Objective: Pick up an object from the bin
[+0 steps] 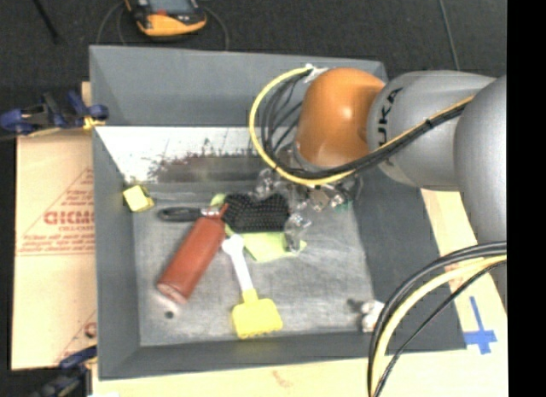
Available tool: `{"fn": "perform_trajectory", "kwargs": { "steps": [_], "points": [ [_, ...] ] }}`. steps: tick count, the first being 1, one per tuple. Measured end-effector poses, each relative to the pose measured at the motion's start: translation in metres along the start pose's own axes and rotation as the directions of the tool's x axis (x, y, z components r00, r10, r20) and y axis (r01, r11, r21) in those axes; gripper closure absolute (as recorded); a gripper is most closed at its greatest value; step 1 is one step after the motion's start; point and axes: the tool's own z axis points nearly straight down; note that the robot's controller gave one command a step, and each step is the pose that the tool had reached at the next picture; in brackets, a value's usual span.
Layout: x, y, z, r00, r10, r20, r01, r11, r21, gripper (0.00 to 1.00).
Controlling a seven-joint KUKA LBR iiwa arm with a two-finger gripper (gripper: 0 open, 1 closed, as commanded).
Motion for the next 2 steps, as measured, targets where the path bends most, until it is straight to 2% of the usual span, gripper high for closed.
{"fn": "perform_trajectory", "kwargs": {
  "steps": [1,2],
  "points": [
    [-0.0326,0.0087,0.0027,0.977,-0.214,-0.011,0.214,0.977,0.009,1.00],
    [-0.0326,0.0087,0.0028,0.977,-0.213,-0.011,0.213,0.977,0.009,1.00]
  ]
}}
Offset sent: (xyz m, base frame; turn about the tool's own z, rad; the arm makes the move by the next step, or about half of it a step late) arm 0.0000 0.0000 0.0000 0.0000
